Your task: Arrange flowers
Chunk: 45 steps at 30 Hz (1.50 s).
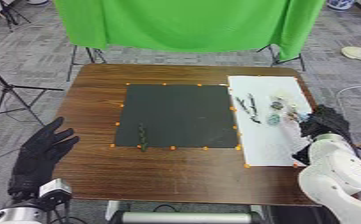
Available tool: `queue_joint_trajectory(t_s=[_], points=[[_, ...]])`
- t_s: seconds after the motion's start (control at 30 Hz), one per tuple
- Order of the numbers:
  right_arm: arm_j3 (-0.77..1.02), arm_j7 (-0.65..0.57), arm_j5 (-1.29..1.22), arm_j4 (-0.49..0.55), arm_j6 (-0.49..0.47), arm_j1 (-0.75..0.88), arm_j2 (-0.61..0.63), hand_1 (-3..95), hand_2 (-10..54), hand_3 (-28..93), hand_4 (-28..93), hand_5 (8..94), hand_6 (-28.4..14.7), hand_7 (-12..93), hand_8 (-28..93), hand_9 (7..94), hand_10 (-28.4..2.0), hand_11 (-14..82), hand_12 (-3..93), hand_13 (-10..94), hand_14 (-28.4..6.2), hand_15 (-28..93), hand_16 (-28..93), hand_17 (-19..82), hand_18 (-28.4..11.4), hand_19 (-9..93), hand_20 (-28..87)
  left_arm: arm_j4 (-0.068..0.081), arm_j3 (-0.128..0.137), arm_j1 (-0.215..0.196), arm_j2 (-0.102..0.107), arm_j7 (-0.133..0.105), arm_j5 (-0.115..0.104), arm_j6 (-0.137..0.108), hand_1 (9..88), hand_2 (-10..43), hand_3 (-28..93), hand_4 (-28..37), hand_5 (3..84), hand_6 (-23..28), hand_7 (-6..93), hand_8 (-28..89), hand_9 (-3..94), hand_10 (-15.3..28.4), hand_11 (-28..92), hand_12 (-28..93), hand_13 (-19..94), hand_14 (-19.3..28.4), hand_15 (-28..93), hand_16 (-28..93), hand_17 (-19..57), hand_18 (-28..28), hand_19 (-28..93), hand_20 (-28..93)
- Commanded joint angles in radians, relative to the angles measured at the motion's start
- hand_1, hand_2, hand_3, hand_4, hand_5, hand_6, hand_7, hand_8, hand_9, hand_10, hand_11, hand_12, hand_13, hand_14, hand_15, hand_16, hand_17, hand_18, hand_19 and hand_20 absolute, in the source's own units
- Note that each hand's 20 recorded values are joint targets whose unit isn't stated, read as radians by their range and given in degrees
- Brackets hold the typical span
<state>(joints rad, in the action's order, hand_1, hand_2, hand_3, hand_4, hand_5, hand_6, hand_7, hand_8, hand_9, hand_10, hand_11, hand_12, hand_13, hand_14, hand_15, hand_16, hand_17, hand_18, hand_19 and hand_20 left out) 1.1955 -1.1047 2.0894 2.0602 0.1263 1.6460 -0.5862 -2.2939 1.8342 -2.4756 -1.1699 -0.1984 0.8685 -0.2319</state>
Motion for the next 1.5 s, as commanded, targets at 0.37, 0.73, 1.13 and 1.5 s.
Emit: queue_joint_trajectory(t_s=[0.37,0.73,1.13,1.5], points=[[-0.358,0.139,-0.064,-0.002,-0.161,-0.569,-0.253,51.0,-9.5,84,-28,89.5,-3.8,20,13,84.5,-14.4,49.9,29.7,79,-11.9,83,19,36,-28.4,93,53,-0.022,0.041,-0.024,0.022,0.029,0.004,-0.021,23.4,5.0,81,-23.1,34.7,8.6,15.2,-10,34.5,20.1,29,10,25,26.6,52,-9,-11.9,23.2,55,4],[-0.619,0.139,-0.088,-0.206,-0.147,-0.658,-0.496,51.2,-9.5,84,-28,89.8,-4.0,19,14,84.4,-14.7,50.1,29.6,79,-12.1,84,19,36,-28.4,93,54,0.01,0.022,0.051,-0.004,0.093,0.025,0.044,23.5,5.1,81,-23.0,34.6,8.6,15.2,-10,34.4,20.1,29,10,25,26.5,52,-9,-12.0,23.1,55,4],[-0.653,0.153,-0.112,-0.348,-0.136,-0.525,-0.634,50.8,-9.5,84,-28,89.5,-3.8,20,14,83.8,-14.5,50.9,29.6,78,-12.2,84,19,35,-28.4,93,53,0.048,-0.009,0.127,-0.025,0.112,0.029,0.081,23.6,5.1,81,-22.8,34.6,8.6,15.3,-10,34.3,20.2,29,10,25,26.5,52,-9,-12.0,23.1,55,4],[-0.69,0.099,-0.128,-0.373,-0.068,-0.564,-0.648,48.6,-9.5,86,-28,89.1,-3.3,21,13,83.3,-14.5,52.5,28.8,78,-12.2,84,19,35,-28.4,93,53,0.062,-0.024,0.158,-0.016,0.117,0.033,0.098,23.5,5.2,81,-22.9,34.6,8.6,15.3,-10,34.3,20.2,29,10,25,26.6,53,-9,-11.9,23.0,55,4]])
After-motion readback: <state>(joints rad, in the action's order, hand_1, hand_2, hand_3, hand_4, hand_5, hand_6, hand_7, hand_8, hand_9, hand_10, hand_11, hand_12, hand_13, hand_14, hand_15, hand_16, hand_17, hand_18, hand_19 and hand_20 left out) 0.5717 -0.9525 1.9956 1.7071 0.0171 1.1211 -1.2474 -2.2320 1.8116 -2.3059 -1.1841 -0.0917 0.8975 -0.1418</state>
